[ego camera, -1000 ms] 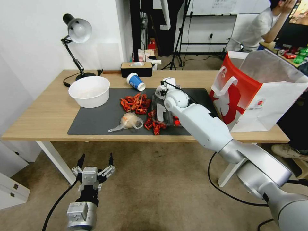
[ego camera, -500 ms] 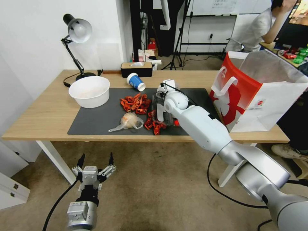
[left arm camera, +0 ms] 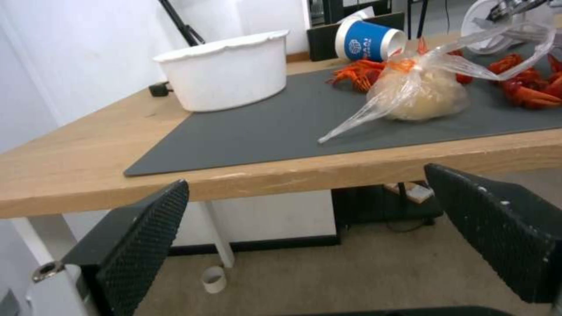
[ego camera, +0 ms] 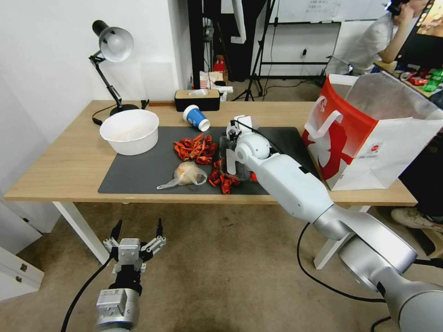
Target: Pick up the trash from the table and place it into the takeout bag.
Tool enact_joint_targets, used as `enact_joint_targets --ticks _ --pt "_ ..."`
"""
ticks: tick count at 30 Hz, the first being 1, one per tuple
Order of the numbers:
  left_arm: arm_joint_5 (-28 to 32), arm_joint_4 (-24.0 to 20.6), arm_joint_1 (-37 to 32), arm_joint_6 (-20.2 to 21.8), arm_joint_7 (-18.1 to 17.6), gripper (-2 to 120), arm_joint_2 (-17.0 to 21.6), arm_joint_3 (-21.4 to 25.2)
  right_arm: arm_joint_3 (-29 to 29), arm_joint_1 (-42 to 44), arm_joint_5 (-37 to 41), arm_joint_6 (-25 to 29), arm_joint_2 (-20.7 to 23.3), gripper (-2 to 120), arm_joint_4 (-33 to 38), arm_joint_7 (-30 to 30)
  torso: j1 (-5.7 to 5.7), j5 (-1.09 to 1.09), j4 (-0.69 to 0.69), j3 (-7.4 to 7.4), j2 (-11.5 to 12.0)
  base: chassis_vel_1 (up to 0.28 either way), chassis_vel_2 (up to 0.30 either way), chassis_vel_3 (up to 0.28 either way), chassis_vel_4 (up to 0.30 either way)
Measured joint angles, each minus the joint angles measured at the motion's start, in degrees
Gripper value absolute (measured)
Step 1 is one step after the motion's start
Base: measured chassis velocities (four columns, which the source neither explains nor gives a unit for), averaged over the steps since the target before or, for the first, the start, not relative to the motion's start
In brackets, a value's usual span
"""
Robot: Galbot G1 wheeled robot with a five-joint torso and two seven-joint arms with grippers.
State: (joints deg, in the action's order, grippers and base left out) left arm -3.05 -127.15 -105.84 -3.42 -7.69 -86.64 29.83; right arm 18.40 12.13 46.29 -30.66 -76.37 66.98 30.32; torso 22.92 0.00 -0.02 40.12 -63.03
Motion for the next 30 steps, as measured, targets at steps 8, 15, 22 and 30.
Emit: enact_joint_targets --ticks 8,15,22,30 --pt "0.0 0.1 0.0 -0.3 0.0 100 -0.1 -0.2 -0.9 0.1 -0.1 0.9 2.5 19 5.0 -0.3 0.01 0.00 0.01 0.00 0.0 0.000 0.000 0.000 0.000" --pt "-0.1 -0.5 -0.7 -0.7 -0.1 100 -0.2 -0.1 -2.3 -0.6 -0.4 1.8 4.7 19 10.1 -1.7 0.01 0.00 0.02 -0.01 0.0 0.000 0.000 0.000 0.000" --pt "-0.1 -1.1 -1.2 -1.0 -0.1 100 -0.2 0.4 -5.6 -1.0 -2.8 1.8 8.6 19 18.3 -2.3 0.01 0.01 0.01 -0.01 0.0 0.000 0.000 0.000 0.000" --pt "-0.1 -1.4 -1.5 -1.1 -0.2 100 -0.4 0.6 -12.7 -1.0 -3.5 1.8 18.1 19 33.2 2.0 0.00 0.00 0.04 -0.02 0.0 0.000 0.000 0.000 0.000"
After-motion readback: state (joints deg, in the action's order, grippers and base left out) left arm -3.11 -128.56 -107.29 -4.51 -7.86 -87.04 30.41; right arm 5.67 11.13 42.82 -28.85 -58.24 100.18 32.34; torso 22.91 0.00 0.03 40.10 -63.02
